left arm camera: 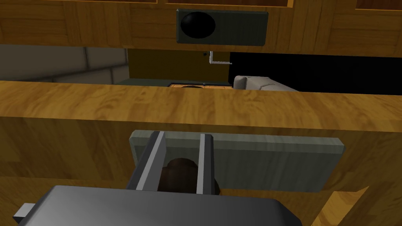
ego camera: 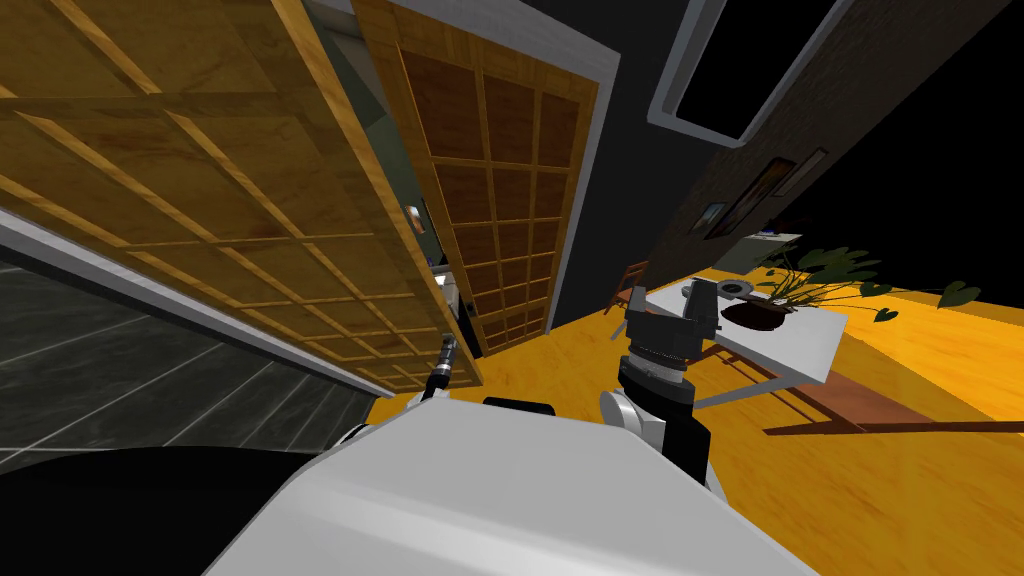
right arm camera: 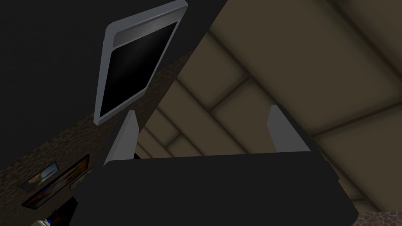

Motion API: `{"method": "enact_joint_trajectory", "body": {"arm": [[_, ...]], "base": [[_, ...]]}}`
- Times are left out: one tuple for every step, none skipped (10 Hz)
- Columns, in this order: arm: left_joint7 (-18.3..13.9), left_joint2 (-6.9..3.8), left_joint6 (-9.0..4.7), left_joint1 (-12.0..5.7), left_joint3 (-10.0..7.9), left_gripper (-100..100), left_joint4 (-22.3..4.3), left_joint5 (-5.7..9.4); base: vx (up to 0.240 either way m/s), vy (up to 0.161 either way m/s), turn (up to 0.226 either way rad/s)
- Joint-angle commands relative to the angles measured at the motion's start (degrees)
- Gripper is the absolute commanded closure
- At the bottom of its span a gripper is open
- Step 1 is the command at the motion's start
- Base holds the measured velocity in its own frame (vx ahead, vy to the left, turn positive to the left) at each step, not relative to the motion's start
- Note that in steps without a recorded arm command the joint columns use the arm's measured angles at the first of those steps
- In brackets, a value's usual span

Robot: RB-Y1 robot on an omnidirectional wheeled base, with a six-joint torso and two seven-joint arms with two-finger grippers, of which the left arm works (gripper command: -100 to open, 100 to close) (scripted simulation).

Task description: Pull the door open

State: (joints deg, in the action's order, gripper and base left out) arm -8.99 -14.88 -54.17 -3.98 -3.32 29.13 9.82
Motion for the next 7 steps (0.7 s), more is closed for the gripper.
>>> {"method": "enact_joint_trajectory", "body": {"arm": [[0.0,-1.07,2.49,2.28,-0.96,100,2.9,0.59],[0.0,-1.07,2.22,1.91,-0.96,100,0.8,0.59],[0.0,-1.07,2.49,2.28,-0.96,100,3.4,0.59],[-2.3,-1.15,2.51,2.3,-0.56,100,4.4,1.45],[-3.8,-1.23,2.53,2.32,-0.16,100,4.4,2.31],[-4.7,-1.23,2.53,2.32,-0.16,100,4.4,2.31],[-4.7,-1.23,2.53,2.32,-0.16,100,4.4,2.31]], "base": [[-0.004,-0.004,0.018],[-0.002,0.0,-0.017],[-0.008,0.0,0.023],[-0.028,0.007,-0.044],[-0.054,0.017,-0.112],[-0.037,0.029,-0.058],[-0.005,0.019,-0.01]]}}
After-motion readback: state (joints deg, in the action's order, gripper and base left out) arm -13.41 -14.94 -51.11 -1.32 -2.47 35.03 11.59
